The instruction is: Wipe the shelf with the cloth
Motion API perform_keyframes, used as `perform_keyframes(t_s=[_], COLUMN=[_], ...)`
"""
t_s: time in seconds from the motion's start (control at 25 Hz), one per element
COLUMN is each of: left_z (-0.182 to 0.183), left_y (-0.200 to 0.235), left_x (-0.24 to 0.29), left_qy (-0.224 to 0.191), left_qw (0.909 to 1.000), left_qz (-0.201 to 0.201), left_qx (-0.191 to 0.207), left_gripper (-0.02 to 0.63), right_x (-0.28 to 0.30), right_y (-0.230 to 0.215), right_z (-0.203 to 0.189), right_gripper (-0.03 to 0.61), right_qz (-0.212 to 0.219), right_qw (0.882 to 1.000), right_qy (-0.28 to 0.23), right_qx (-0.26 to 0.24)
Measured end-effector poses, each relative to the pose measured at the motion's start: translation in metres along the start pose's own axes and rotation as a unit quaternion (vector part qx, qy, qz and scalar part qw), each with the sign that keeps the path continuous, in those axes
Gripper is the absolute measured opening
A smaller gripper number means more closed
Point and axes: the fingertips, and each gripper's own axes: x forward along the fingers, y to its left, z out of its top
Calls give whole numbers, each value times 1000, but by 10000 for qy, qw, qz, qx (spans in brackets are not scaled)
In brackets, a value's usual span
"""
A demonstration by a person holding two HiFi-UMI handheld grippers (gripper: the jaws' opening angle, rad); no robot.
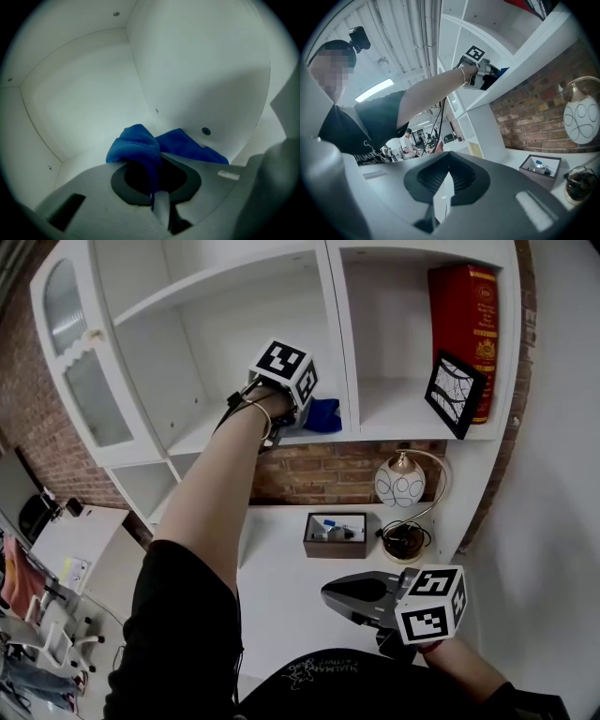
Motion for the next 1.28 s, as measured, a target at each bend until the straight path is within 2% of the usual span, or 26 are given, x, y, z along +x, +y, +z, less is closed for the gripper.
perform_keyframes(t_s=[0.44, 0.64, 0.76, 0.88, 1.0, 1.08, 1.16, 1.28], left_z=[18, 22, 22, 15, 1, -13, -39, -89], left_y=[-43, -54, -54, -32, 14, 60, 109, 166], left_x=[3, 0, -3, -11, -31, -53, -78, -108], left_qy=[-142, -352, -545, -696, -829, -949, -1019, -877], left_qw=[9990, 9973, 9959, 9966, 9964, 9935, 9871, 9756], left_qz=[-375, -641, -714, -369, 133, 624, 1112, 1730], left_qx=[183, -33, 76, 261, 128, -109, -544, -1026], left_gripper=[20, 21, 29, 31, 31, 31, 31, 31], right_x=[-8, -6, -1, 9, 20, 29, 38, 53], right_y=[5, 9, 13, 17, 21, 24, 27, 32], right_z=[-2, -3, -6, -8, -9, -12, -15, -16], right_gripper=[9, 9, 9, 8, 9, 9, 9, 9], right_qz=[-206, -214, -171, -31, 181, 321, 442, 649], right_qw=[9998, 9997, 9997, 9994, 9990, 9986, 9979, 9961], right_qy=[-11, 65, 163, 305, 375, 401, 472, 585], right_qx=[-62, -97, -96, -149, -179, -139, -107, -122])
